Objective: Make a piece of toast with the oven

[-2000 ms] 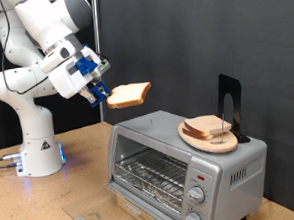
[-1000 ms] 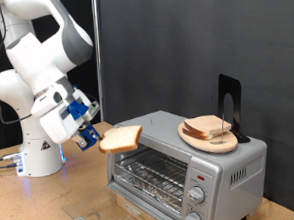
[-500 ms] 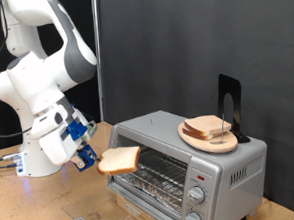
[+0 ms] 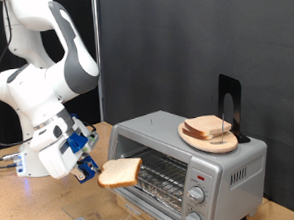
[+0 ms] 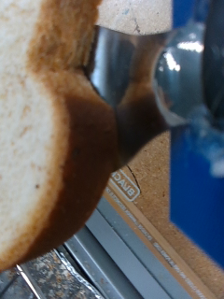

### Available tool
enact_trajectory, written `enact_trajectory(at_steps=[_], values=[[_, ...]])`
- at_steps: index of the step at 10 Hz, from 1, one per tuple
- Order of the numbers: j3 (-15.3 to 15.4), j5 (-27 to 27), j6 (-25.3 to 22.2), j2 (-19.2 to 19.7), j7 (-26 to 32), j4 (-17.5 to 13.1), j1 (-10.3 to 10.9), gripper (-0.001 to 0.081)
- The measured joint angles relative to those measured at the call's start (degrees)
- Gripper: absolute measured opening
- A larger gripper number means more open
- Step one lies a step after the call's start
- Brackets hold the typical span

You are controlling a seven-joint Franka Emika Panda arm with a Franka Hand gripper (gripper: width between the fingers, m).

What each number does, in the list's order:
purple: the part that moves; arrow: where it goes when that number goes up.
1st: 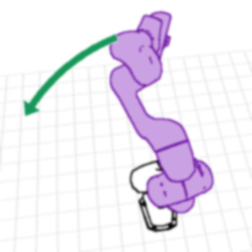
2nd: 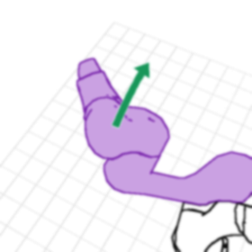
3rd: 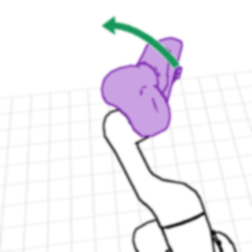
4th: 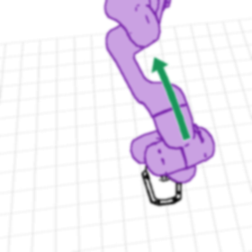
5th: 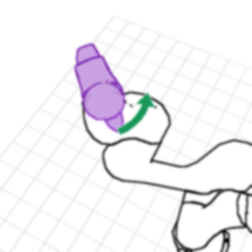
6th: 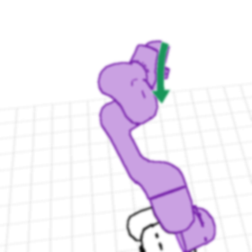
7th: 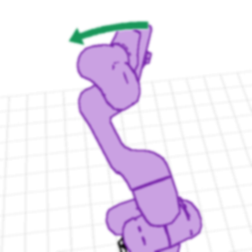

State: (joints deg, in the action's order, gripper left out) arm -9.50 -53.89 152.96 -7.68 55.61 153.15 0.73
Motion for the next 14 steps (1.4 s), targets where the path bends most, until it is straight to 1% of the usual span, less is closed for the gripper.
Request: enact_trajectory(at_steps=[2,3,4,5,7,8,9,11,12,13,14], values=[[0.6,1.0,1.3,0.0,4.5,0.0,0.0,0.0400],[0.8,4.2,1.4,0.0,5.0,0.0,0.0,0.0400],[1.3,9.2,1.5,0.0,3.4,0.0,-0.2,0.0400],[1.9,13.3,1.5,0.1,0.5,-0.2,-0.2,0.0400],[3.2,16.9,1.5,0.3,-3.2,-0.7,-0.2,0.0400],[3.9,20.3,1.6,0.4,-5.7,-1.0,-0.2,0.0400],[4.8,25.1,2.5,0.5,-9.4,-1.0,-0.3,0.0400],[7.1,35.8,5.9,1.5,-17.7,-1.1,-0.4,0.0400],[8.3,39.4,7.2,2.3,-21.2,-1.3,-0.4,0.0400],[9.4,41.8,7.8,3.1,-24.3,-1.7,-0.3,0.0400],[10.4,42.9,7.9,3.8,-26.2,-2.2,-0.2,0.0400]])
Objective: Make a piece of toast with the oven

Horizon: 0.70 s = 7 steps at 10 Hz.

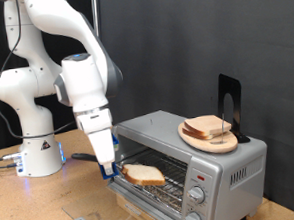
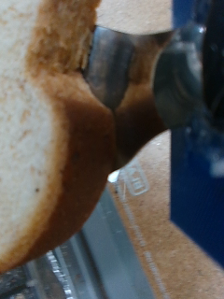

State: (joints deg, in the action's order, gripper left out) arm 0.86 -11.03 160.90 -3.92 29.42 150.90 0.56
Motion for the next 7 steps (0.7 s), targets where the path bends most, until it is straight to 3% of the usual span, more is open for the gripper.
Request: enact_trajectory(at_steps=[3,7], values=[[2.8,1.7,0.8,0.7,-5.7,-0.8,0.7,0.0400],[2.8,6.3,-0.1,0.5,-9.1,-0.8,0.3,0.0400]])
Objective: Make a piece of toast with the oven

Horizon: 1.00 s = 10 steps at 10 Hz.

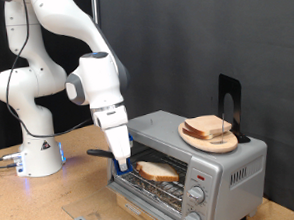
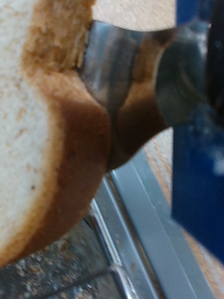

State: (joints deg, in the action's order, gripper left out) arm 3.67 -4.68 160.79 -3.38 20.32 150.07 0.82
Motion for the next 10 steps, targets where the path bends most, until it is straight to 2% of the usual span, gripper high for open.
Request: enact_trajectory(at_steps=[2,4,8,10], values=[[-0.1,2.3,-0.7,-0.2,-0.7,0.9,-0.4,0.0400],[-0.5,2.8,-0.6,-1.7,2.1,4.1,-0.9,0.0400],[-2.1,-0.6,0.3,-6.7,9.6,9.6,-0.7,0.0400],[-2.3,-0.9,0.3,-7.7,9.8,10.3,-0.9,0.0400]])
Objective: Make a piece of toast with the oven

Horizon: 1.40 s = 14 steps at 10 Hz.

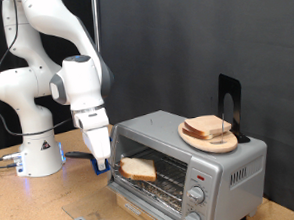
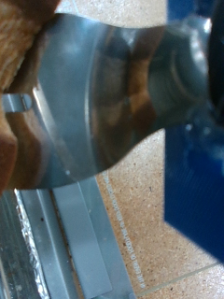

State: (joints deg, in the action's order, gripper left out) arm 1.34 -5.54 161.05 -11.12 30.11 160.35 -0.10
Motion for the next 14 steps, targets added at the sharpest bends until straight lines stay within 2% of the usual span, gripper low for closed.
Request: enact_trajectory(at_steps=[2,4,8,11,14], values=[[-0.2,0.0,-0.4,-0.5,-0.4,-0.1,-0.3,0.0400],[-0.1,0.3,-4.3,-1.3,-3.8,-1.6,-0.6,0.0400],[3.7,6.5,-7.5,-1.1,-13.3,-4.7,-0.9,0.0400],[5.1,15.6,-4.7,-0.9,-12.7,-4.7,-1.1,0.0400],[5.0,15.5,-5.2,-0.5,-8.1,-5.5,-1.0,0.0400]])
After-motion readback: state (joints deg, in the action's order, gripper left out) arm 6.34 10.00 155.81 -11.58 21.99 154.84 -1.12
